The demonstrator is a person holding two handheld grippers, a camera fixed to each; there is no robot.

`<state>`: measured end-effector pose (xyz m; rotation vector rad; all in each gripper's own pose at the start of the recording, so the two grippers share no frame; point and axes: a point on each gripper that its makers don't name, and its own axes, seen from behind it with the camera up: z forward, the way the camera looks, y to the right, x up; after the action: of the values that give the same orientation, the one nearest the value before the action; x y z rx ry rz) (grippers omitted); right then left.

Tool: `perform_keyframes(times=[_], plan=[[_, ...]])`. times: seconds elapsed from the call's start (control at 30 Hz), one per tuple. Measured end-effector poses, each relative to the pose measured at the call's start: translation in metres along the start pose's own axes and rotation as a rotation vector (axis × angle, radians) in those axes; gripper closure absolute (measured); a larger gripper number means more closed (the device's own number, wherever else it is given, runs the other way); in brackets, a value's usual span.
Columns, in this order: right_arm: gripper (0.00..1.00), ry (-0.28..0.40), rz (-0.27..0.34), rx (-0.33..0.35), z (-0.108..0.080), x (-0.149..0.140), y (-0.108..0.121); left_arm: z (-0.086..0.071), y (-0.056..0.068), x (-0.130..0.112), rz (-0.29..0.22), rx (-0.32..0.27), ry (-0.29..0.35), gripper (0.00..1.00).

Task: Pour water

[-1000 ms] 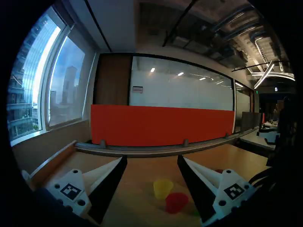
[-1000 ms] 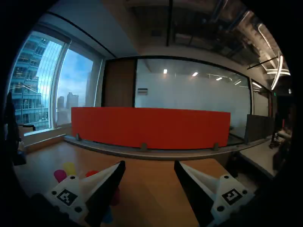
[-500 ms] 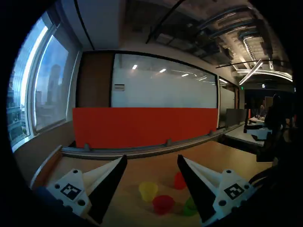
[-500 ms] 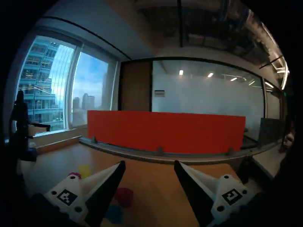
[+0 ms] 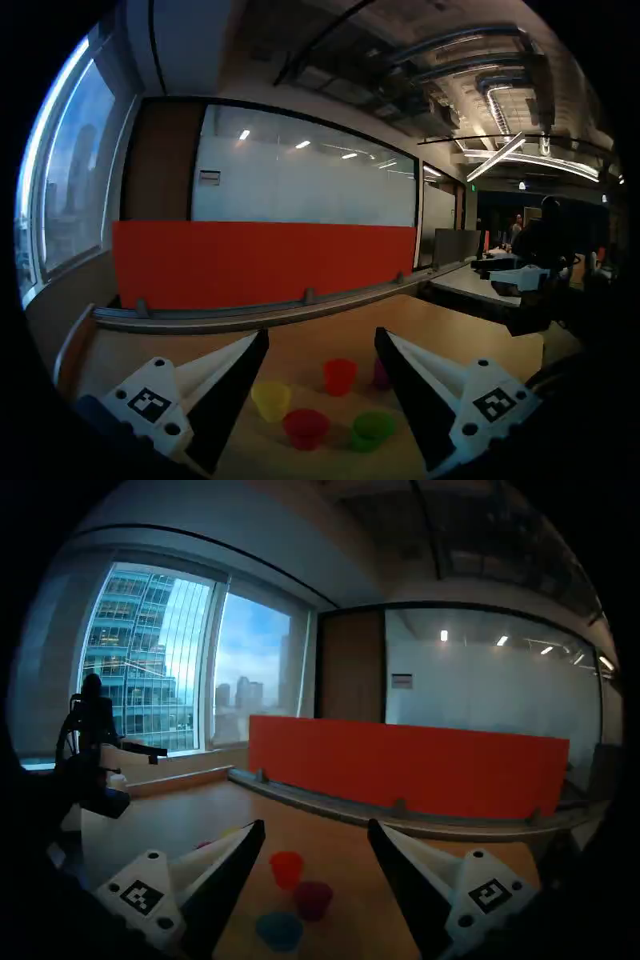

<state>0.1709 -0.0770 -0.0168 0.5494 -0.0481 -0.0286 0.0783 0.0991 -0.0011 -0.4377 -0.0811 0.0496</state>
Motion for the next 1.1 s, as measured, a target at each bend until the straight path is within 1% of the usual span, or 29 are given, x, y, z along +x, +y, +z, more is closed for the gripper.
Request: perform_keyframes(times=[0.17,0.3,0.57,0.87,1.1], plan=[[0.0,-0.032,-0.012,0.062,0.0,-0.006,-0.012,0.001,0.003,-0.012,0.004,-0.033,-0.036,0.02],[0.0,-0.072,-0.025,0.098,0.0,-0.017,-0.019,0.0,0.007,-0.023,0.01,-0.062,-0.064,0.02],[0.0,-0.127,-0.063,0.143,-0.001,-0.032,-0.029,0.001,0.013,-0.036,0.016,-0.118,-0.093,0.02],[0.0,-0.191,-0.067,0.194,-0.001,-0.051,-0.037,0.002,0.017,-0.057,0.06,-0.156,-0.143,0.01],[0.0,-0.249,-0.068,0.22,-0.001,-0.074,-0.038,0.003,0.026,-0.073,0.067,-0.191,-0.164,0.02]])
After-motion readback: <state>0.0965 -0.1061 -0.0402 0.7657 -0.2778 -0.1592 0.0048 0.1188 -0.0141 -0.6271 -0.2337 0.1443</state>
